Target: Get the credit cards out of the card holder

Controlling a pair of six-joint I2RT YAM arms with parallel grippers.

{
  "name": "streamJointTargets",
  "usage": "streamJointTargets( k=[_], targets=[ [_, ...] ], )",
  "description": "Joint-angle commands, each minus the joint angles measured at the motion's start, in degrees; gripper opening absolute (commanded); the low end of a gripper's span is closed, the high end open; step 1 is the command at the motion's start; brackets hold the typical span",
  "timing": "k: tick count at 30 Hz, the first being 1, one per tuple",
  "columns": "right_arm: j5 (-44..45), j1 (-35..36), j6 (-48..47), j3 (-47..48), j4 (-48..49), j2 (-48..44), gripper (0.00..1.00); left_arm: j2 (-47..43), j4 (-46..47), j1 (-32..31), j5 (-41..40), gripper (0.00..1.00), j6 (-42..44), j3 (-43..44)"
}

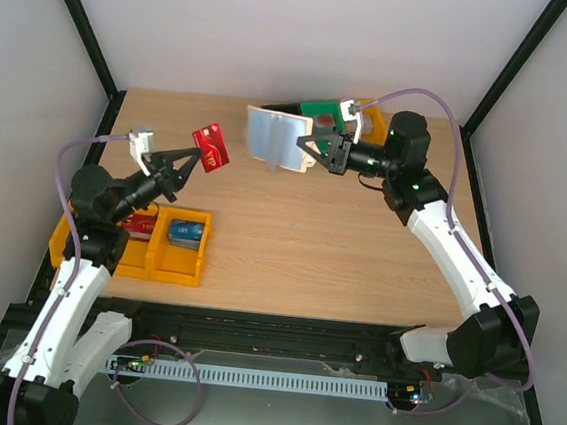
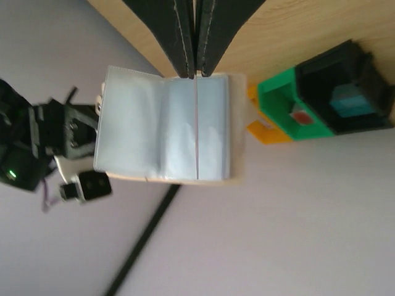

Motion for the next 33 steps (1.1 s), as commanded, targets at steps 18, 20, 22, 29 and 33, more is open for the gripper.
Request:
streamJointTargets(
  k=[18,20,22,29,33],
  targets=[
    [7.74,-0.68,-3.52,-0.22,-10.24,-1.35,0.02,1.73,-50.34,28.04,-30.75,0.02,-16.92,1.11],
    [8.05,-0.68,-4.39,0.07,-10.72,-1.30,0.02,2.24,-50.87,28.44,-30.62,0.02,-16.73,0.07],
    [7.83,-0.68,-4.76,0.12,-10.91,-0.90,0.02,2.94,-49.90,28.89,-28.41,0.02,-17.37,-2.09],
    [6.70,-0.68,-5.84,0.08,-10.64,0.69,0.02,5.20,-48.56,30.05,-26.24,0.02,-18.67,-6.24],
    [5.19,-0.68,-6.27,1.01,-10.47,2.99,0.02,6.38,-48.21,31.15,-25.66,0.02,-18.84,-7.19]
  ],
)
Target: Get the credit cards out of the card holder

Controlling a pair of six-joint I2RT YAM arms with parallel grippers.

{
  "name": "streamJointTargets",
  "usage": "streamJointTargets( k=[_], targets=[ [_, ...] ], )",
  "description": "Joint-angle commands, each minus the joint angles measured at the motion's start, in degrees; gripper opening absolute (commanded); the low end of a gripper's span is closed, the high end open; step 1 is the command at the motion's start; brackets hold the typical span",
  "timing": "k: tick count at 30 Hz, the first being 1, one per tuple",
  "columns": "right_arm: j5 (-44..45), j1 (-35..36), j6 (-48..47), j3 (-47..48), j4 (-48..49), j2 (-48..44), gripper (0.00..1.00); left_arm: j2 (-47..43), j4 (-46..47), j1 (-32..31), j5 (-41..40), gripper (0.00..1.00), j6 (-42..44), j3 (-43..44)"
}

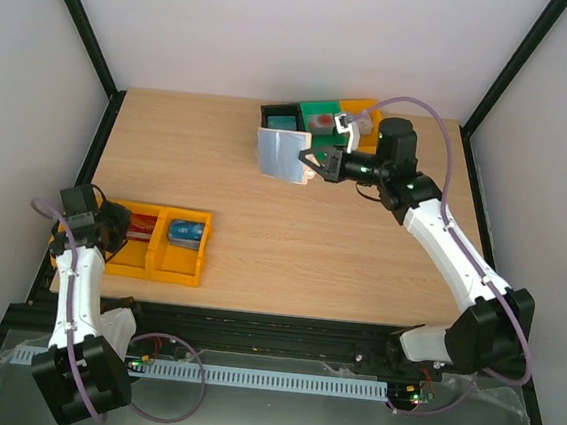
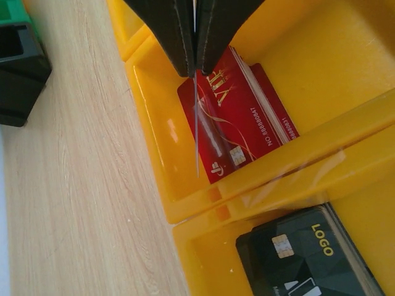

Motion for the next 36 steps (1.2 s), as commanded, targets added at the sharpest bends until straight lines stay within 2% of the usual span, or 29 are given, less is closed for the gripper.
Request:
streamJointTargets(
  k=[1,10,17,26,36],
  targets=[
    [-2.64,0.13,-1.93,3.63,0.09,3.01,0.02,0.87,-0.20,1.41,1.35,0.02,-0.62,-0.91],
    [-6.20,0.04,-2.39,8.13,-0.71,9.20,0.02,3.58,7.73,2.69,6.04,0.02,-5.20,-3.27],
    [-6.79,0.04,1.74,4.02,4.16,9.29,0.02,6.02,15.12,2.66,8.00,0.02,-8.05,-5.54],
    [-7.51,0.04,1.62,3.40,3.27,8.12,0.02,8.04,24.85,2.18,9.00,0.02,-9.36,-11.15],
    [-7.58,0.04,1.04,2.08,2.98,5.93,0.02,6.57,17.98,2.07,5.65,0.02,-7.38,-10.06]
  ],
)
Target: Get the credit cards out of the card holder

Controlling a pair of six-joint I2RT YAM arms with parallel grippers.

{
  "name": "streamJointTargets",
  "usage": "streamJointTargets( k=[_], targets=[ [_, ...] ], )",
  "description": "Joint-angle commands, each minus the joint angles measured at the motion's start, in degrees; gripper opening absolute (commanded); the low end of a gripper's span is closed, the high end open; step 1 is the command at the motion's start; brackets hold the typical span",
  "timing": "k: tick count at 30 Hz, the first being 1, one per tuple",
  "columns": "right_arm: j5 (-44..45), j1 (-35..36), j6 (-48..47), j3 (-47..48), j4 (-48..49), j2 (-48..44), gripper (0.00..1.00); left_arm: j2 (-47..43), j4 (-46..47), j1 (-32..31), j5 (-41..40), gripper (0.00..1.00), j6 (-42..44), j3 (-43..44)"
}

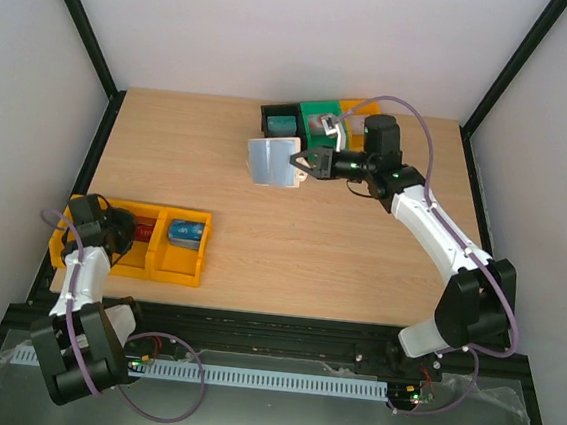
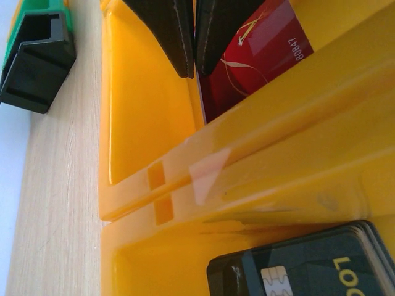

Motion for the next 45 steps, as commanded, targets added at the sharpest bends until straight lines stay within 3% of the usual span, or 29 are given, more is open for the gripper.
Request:
streamJointTargets(
  k=[1,13,23,29,40,45],
  targets=[
    [-1.52,0.04,-0.36,0.25,1.91,-2.72,0.02,-1.05,-2.08,-0.19,-0.81,0.02,0.82,0.66],
    [-3.01,0.04,-0.85,1.25,0.35,-2.65,0.02,-2.40,2.07,-0.56,4.51,0.02,1.80,5.35],
    [-3.32,0.04,-3.43,2.80,-2.82,-3.71,0.02,-6.36,-11.46,-0.55,3.46,0.02,9.88,9.09],
    [-3.50,0.09,-3.85,1.75,-3.15,-4.88,0.02,-7.35,-9.30,-0.38,4.17,0.02,10.32,6.95],
    [-4.55,0.05,-4.97,1.81,-4.07,-4.79,0.02,-7.16,-19.34,0.87,-0.18,0.02,14.81,11.64],
    [-5.26,0.04,-6.18,3.57,-6.00,-3.47,0.02,-6.89,-17.96,1.81,0.90,0.02,13.30,8.77]
  ],
)
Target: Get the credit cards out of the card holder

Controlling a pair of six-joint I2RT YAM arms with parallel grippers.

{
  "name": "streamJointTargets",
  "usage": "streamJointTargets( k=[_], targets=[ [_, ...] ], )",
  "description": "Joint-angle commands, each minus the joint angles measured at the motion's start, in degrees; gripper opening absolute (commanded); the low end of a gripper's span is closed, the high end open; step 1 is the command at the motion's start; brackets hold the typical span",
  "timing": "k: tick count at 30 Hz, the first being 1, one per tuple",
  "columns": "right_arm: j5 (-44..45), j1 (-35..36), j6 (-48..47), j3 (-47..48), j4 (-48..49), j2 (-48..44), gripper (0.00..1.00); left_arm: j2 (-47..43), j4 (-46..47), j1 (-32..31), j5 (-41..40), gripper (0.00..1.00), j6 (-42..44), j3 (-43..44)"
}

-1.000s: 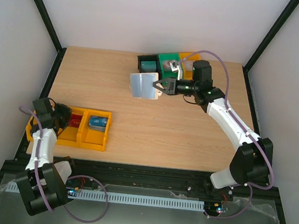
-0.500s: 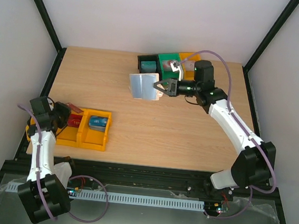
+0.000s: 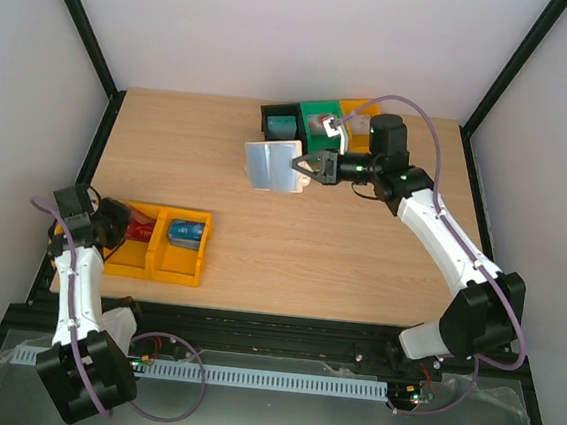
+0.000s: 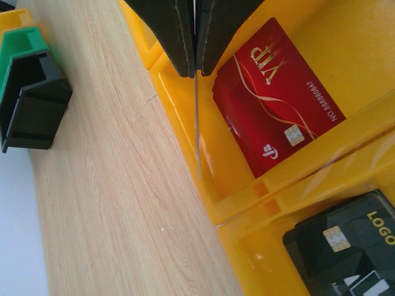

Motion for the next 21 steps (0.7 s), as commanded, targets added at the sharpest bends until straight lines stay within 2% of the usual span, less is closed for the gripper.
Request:
streamJointTargets(
  k=[1,5,13,21],
  targets=[
    [-1.71,0.04,-2.14,2.83,-1.35,0.07,0.02,-0.06,-0.51,0.83,0.65,0.02,-0.11,-2.22],
    [-1.87,0.04,-1.85,1.53,-1.03,0.01,0.02,0.31,4.50,0.84,2.61,0.02,-3.07,-6.26],
    [-2.89,0.05,-1.94,0.33,-0.70,-0.94,0.02,0.40,8.91,0.86,1.85,0.02,-4.78,-7.25],
    [-3.58,0.05,-2.00,0.23,-0.80,-1.12,0.02,0.40,9.31,0.84,2.00,0.02,-5.11,-10.33]
  ],
)
